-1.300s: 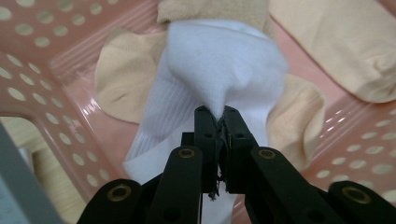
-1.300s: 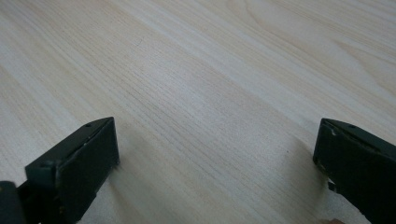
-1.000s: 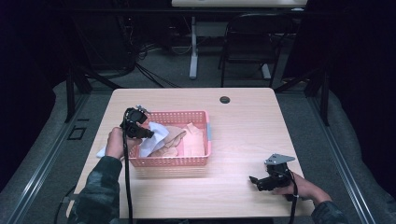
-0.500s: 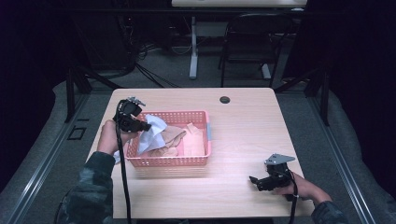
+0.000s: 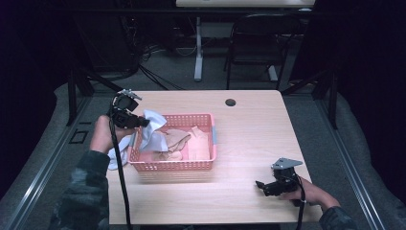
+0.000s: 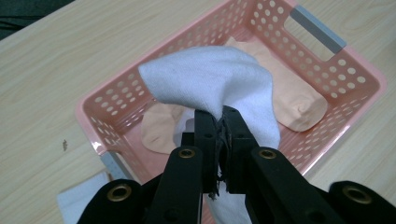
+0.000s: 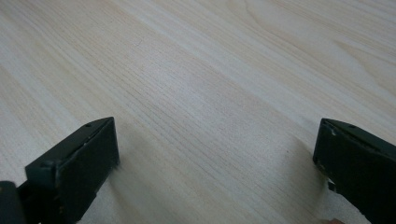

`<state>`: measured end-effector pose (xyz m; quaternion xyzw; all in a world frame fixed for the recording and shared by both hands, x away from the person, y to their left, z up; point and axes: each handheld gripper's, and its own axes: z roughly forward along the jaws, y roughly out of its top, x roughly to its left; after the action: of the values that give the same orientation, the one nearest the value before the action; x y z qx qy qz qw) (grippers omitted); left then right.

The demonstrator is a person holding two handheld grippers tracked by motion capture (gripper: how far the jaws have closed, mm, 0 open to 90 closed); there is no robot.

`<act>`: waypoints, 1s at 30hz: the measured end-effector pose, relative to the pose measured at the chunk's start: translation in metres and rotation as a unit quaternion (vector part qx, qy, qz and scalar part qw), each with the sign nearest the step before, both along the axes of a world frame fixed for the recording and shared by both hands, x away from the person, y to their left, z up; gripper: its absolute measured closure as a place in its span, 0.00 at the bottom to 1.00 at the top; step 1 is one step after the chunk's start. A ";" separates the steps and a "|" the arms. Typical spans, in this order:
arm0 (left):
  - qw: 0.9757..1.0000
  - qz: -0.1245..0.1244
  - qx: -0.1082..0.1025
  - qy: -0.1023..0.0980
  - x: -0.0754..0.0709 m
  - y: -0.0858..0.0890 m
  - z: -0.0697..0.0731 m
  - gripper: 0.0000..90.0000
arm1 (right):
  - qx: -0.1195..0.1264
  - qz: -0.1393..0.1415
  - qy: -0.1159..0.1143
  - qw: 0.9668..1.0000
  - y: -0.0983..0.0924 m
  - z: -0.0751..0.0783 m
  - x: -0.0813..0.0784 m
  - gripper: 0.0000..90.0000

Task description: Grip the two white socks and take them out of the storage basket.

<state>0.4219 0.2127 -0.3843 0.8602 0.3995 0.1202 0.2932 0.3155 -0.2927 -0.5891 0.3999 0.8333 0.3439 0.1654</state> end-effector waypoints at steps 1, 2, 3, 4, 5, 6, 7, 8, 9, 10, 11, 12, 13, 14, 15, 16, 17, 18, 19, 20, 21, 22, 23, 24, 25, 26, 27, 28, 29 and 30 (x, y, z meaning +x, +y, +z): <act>1.000 0.001 0.001 -0.002 -0.001 0.001 0.003 0.96 | 0.000 0.000 0.000 1.000 0.000 0.000 0.000 0.00; 1.000 0.002 0.001 -0.004 -0.001 0.003 0.006 0.96 | 0.000 0.000 0.000 1.000 0.000 0.000 0.000 0.00; 1.000 0.002 0.001 -0.007 -0.002 0.004 0.009 0.96 | 0.000 0.000 0.000 1.000 0.000 0.000 0.000 0.00; 1.000 0.003 0.002 -0.008 -0.002 0.005 0.011 0.96 | 0.000 0.000 0.000 1.000 0.000 0.000 0.000 0.00; 1.000 0.004 0.002 -0.011 -0.003 0.006 0.014 0.96 | 0.001 0.000 0.000 1.000 0.000 0.000 0.000 0.00; 1.000 0.005 0.002 -0.014 -0.003 0.007 0.017 0.96 | 0.001 0.000 0.000 1.000 0.000 0.000 0.000 0.00; 1.000 0.005 0.004 -0.015 -0.004 0.008 0.020 0.96 | 0.001 0.000 0.000 1.000 0.000 0.000 0.000 0.00; 1.000 0.007 0.003 -0.019 -0.004 0.009 0.024 0.96 | 0.001 0.000 0.000 1.000 0.000 0.000 0.000 0.00; 1.000 0.008 0.003 -0.022 -0.005 0.011 0.028 0.96 | 0.000 0.000 0.000 1.000 0.000 0.000 0.000 0.00; 1.000 0.009 0.003 -0.027 -0.006 0.012 0.031 0.96 | 0.000 0.000 0.000 1.000 0.000 0.000 0.000 0.00; 0.999 0.011 0.002 -0.032 -0.007 0.014 0.036 0.96 | 0.000 0.000 0.000 1.000 0.000 0.000 0.000 0.00; 0.999 0.014 0.000 -0.037 -0.009 0.016 0.041 0.96 | 0.001 0.000 0.000 1.000 0.000 0.000 0.000 0.00; 0.999 0.016 0.000 -0.041 -0.010 0.017 0.044 0.96 | -0.001 0.001 0.000 1.000 0.000 0.000 0.000 0.00; 0.999 0.018 -0.001 -0.045 -0.011 0.019 0.048 0.96 | -0.001 0.001 0.000 1.000 0.000 0.000 0.000 0.00; 0.999 0.018 0.000 -0.047 -0.012 0.021 0.051 0.96 | -0.001 0.001 0.000 1.000 0.000 0.000 0.000 0.00; 0.999 0.020 0.002 -0.048 -0.013 0.023 0.055 0.96 | -0.001 0.001 0.000 1.000 0.000 0.000 0.000 0.00; 0.998 0.022 0.003 -0.050 -0.013 0.024 0.057 0.96 | -0.001 0.001 0.000 1.000 0.000 0.000 0.000 0.00; 0.998 0.024 0.005 -0.052 -0.014 0.026 0.059 0.96 | -0.001 0.001 0.000 1.000 0.000 0.000 0.000 0.00; 0.998 0.025 0.004 -0.054 -0.015 0.028 0.062 0.96 | -0.001 0.001 0.000 1.000 0.000 0.000 0.000 0.00; 0.998 0.028 0.004 -0.056 -0.016 0.032 0.065 0.96 | -0.001 0.001 0.000 1.000 0.000 0.000 0.000 0.00; 0.998 0.030 0.006 -0.057 -0.017 0.034 0.067 0.96 | -0.001 0.001 0.001 1.000 0.000 0.000 0.000 0.00; 0.998 0.032 0.005 -0.059 -0.018 0.037 0.069 0.96 | -0.001 0.001 0.001 1.000 0.000 0.000 0.000 0.00; 0.998 0.035 0.004 -0.061 -0.019 0.040 0.071 0.96 | -0.001 0.001 0.001 1.000 0.000 0.000 0.000 0.00; 0.997 0.039 0.005 -0.062 -0.020 0.043 0.073 0.96 | -0.001 0.001 0.001 1.000 0.000 0.000 0.000 0.00; 0.997 0.043 0.006 -0.063 -0.021 0.047 0.075 0.96 | -0.001 0.001 0.001 1.000 0.000 0.000 0.000 0.00; 0.997 0.047 0.007 -0.064 -0.022 0.050 0.076 0.96 | -0.001 0.001 0.001 1.000 0.000 0.000 0.000 0.00; 0.996 0.053 0.008 -0.065 -0.023 0.054 0.076 0.96 | -0.001 0.001 0.001 1.000 0.000 0.000 0.000 0.00; 0.996 0.058 0.006 -0.066 -0.025 0.058 0.077 0.96 | -0.001 0.001 0.001 1.000 0.000 0.000 0.000 0.00; 0.996 0.064 0.006 -0.067 -0.026 0.062 0.077 0.96 | -0.001 0.001 0.001 1.000 0.000 0.000 0.000 0.00; 0.995 0.070 0.007 -0.067 -0.027 0.066 0.077 0.96 | -0.001 0.001 0.000 1.000 0.000 0.000 0.000 0.00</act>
<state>0.3952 0.2786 -0.3075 0.8224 0.4368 0.2009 0.3041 0.3155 -0.2929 -0.5890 0.3993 0.8340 0.3432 0.1651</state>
